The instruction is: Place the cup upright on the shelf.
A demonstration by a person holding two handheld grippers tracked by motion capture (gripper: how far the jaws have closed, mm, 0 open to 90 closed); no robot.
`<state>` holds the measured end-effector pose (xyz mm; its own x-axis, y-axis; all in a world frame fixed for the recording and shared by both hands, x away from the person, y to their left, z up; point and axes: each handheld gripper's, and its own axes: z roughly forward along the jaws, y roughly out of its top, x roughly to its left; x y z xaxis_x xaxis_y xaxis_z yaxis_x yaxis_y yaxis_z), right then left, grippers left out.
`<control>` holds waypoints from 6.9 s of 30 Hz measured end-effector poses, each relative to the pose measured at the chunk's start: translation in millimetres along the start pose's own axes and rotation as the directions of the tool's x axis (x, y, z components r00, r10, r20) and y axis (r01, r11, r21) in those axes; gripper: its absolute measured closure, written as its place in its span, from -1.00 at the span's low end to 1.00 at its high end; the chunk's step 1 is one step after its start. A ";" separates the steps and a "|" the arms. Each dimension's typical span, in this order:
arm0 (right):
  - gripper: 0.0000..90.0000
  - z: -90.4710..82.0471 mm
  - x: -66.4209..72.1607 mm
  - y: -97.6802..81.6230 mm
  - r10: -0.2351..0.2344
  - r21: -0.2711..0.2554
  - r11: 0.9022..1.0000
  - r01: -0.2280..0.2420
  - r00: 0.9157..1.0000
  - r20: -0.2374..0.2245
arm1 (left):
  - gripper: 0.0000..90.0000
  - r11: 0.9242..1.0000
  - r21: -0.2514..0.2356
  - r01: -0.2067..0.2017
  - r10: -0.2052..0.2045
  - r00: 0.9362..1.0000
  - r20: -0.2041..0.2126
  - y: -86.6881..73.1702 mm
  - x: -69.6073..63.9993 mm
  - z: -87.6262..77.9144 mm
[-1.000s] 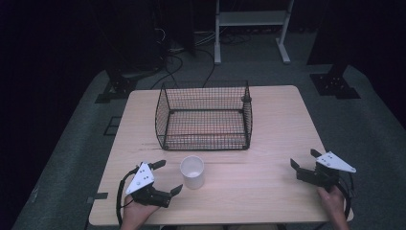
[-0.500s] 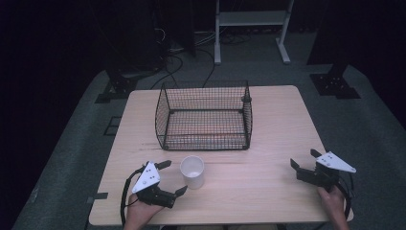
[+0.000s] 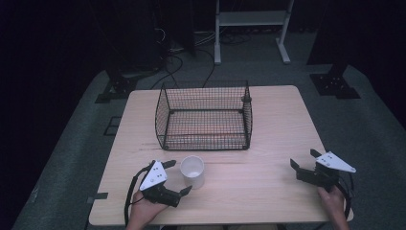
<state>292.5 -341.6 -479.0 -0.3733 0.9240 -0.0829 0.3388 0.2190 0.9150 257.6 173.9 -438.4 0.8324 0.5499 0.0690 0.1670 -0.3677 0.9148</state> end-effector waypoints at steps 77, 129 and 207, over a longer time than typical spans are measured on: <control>-0.71 0.0 -0.2 0.1 0.000 -0.008 1.000 0.000 1.000 -0.009 | -0.54 0.993 0.100 -0.055 0.046 0.995 0.089 35.6 12.6 40.4; -0.71 -0.1 -1.5 0.0 0.011 -0.006 1.000 -0.011 1.000 0.004 | -0.54 0.990 0.117 -0.077 0.066 0.993 0.096 130.4 68.8 27.9; -0.71 -1.2 -3.2 -0.6 0.030 -0.014 0.999 -0.030 1.000 0.003 | -0.54 0.976 0.217 -0.007 -0.020 0.992 0.122 148.4 170.2 140.6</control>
<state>292.4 -345.0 -478.8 -0.3605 0.9310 -0.0568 0.3375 0.1870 0.9226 498.3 107.5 -346.9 0.8869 0.4619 0.0017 0.2722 -0.5257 0.8059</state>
